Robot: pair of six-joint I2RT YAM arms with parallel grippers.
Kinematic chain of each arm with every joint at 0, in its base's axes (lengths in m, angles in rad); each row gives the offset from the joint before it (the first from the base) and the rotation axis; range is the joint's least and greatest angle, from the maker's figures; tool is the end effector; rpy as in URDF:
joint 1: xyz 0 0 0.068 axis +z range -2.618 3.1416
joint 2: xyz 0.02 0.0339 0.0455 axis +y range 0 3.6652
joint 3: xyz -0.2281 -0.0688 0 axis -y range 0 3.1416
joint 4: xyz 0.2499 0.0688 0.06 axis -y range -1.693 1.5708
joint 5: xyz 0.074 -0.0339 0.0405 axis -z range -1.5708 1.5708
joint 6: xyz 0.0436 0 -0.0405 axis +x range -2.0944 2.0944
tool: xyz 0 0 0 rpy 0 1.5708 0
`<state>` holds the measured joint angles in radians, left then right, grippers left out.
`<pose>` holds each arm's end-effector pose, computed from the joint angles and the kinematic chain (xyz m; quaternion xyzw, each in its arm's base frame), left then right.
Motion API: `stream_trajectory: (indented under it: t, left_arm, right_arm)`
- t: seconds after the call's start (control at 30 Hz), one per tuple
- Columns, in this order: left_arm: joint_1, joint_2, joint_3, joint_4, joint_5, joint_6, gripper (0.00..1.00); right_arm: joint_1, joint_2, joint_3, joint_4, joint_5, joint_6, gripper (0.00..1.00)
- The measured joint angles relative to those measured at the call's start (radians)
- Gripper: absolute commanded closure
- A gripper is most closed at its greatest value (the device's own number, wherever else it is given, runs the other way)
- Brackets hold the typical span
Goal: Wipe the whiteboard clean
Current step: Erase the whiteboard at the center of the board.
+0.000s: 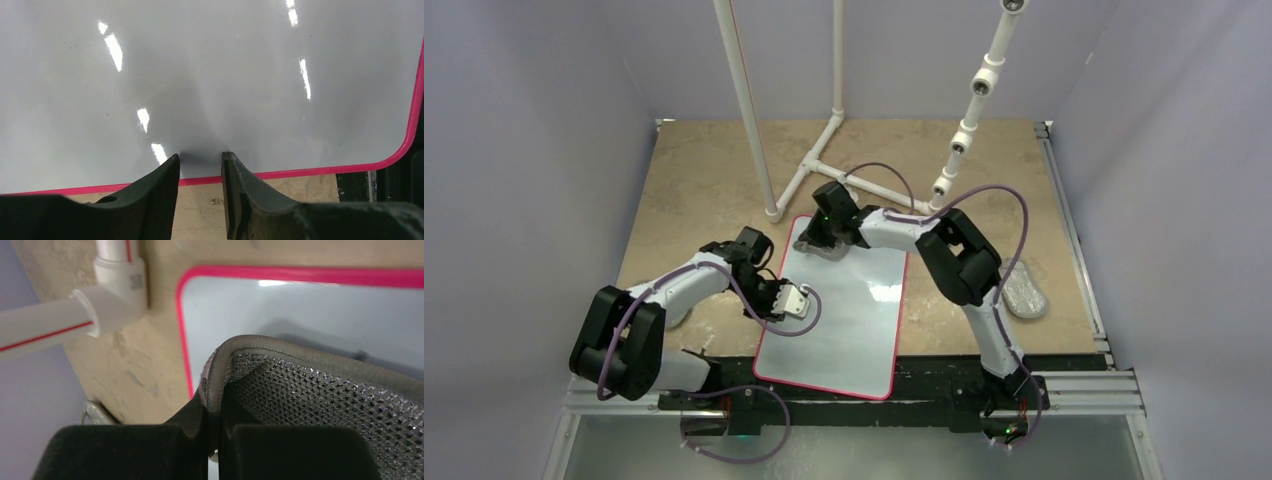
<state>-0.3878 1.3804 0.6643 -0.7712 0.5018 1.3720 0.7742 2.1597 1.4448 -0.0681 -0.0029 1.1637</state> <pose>0.1903 -0.1004 0.1069 0.7525 0.6088 -0.1995 0.1528 0.3274 0.3204 0.1017 0.1782 0.9061 0.3171 0.2162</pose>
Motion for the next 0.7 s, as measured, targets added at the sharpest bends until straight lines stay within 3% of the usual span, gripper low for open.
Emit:
stream_trajectory:
  t: [0.13, 0.27, 0.53, 0.7]
  left_arm:
    - [-0.001, -0.002, -0.002, -0.001, -0.001, 0.001, 0.68]
    - [-0.001, -0.002, -0.002, -0.005, -0.001, 0.001, 0.71]
    - [-0.001, -0.003, -0.002, -0.011, -0.002, -0.002, 0.76]
    - [-0.001, -0.009, -0.002, -0.008, -0.016, -0.002, 0.78]
  right_arm:
    - [0.027, 0.101, 0.163, -0.029, 0.039, 0.003, 1.0]
    - [0.032, 0.102, 0.161, -0.029, 0.082, 0.007, 1.0]
    - [-0.029, -0.172, -0.303, 0.151, 0.205, 0.077, 1.0]
    - [-0.051, -0.22, -0.392, 0.203, 0.245, 0.147, 1.0]
